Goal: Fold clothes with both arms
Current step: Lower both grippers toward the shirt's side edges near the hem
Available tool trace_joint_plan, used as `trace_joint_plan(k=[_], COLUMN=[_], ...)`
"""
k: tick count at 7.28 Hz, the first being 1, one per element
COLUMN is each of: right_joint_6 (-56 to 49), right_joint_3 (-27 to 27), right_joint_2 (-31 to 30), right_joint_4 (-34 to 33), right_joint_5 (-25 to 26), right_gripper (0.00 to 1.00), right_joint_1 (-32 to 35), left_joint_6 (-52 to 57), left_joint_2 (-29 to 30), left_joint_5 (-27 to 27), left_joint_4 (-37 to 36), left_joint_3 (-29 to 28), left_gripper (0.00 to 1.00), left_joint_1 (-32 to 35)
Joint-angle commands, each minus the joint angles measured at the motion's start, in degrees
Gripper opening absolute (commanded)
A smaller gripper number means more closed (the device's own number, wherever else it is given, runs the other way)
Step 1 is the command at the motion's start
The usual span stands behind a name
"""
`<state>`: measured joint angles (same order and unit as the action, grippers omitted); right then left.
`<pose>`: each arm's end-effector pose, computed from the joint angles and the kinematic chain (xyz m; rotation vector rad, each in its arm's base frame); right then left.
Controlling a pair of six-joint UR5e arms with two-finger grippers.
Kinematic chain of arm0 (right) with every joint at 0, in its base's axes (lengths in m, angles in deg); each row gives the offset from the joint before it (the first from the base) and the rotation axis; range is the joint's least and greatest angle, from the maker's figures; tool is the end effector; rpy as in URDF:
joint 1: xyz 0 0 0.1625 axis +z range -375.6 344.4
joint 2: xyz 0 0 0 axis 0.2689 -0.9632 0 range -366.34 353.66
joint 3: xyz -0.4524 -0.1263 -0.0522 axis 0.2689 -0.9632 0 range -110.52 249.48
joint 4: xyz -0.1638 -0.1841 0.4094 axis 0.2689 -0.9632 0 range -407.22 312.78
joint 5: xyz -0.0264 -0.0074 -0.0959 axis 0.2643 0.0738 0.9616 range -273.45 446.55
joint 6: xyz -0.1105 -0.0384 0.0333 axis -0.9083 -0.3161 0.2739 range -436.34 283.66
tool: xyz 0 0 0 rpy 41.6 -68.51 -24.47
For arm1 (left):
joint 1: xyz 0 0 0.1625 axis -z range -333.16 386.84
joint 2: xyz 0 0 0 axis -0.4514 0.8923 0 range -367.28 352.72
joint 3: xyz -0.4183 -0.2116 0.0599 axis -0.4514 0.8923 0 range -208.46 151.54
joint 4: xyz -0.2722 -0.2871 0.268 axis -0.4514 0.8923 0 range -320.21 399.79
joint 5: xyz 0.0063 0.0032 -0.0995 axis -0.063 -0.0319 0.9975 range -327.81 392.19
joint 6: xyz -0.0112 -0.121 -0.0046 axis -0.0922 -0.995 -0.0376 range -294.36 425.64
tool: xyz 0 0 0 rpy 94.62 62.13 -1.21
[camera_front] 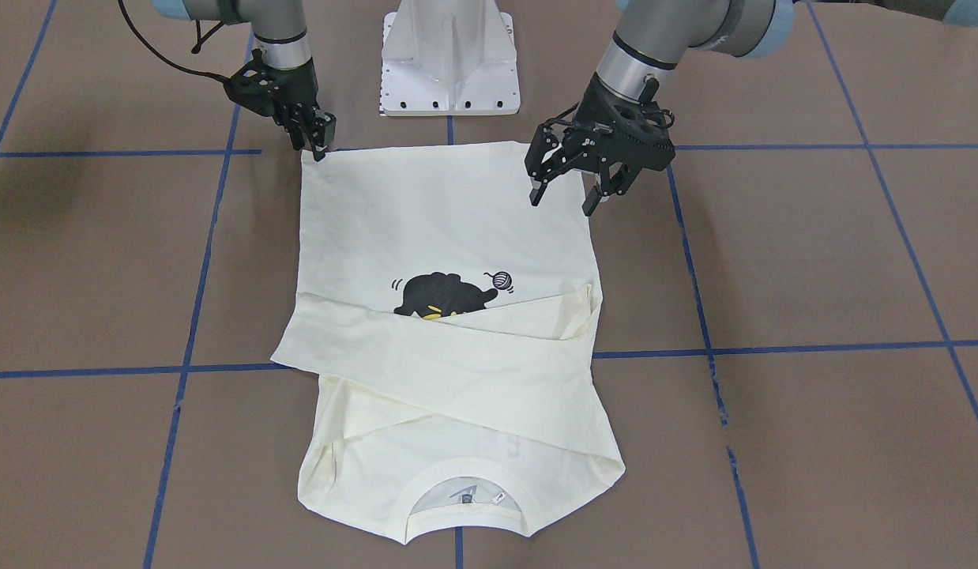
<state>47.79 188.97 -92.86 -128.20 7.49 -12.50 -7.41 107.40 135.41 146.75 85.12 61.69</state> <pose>-0.5585 -0.1868 0.4066 -0.0201 -0.7685 0.6881 0.4749 -0.4593 0.2086 0.3106 1.1090 -0.1459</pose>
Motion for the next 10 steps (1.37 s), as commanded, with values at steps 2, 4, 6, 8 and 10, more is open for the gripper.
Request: trace_joint_plan(k=[2,4,6,8,10], right_joint_6=[-0.03,-0.03,-0.03,-0.12,-0.12], right_joint_3=[0.57,0.84,3.37,5.4,7.86], right_joint_2=[0.48,0.57,0.48,-0.04,-0.75], right_joint_4=[-2.78,-2.7,-2.78,-3.57,-6.29], right_joint_5=[0.04,0.04,0.04,0.04,0.04], right_gripper=[0.12,0.0,0.0,0.0,0.0], right_joint_1=[1.12,0.95,1.29,0.68,-1.42], left_joint_6=[-0.16,-0.16,-5.47,-19.7,-26.24], left_joint_2=[-0.06,-0.06,-0.24,-7.4,-9.55], left_joint_5=[0.06,-0.03,-0.03,-0.38,-4.65], left_joint_4=[0.0,0.0,-0.17,-0.26,-7.25], left_joint_3=[-0.03,0.06,0.06,4.6,7.34], left_gripper=[0.83,0.84,0.84,0.83,0.8], left_joint_1=[-0.04,-0.04,-0.39,-5.54,-13.62])
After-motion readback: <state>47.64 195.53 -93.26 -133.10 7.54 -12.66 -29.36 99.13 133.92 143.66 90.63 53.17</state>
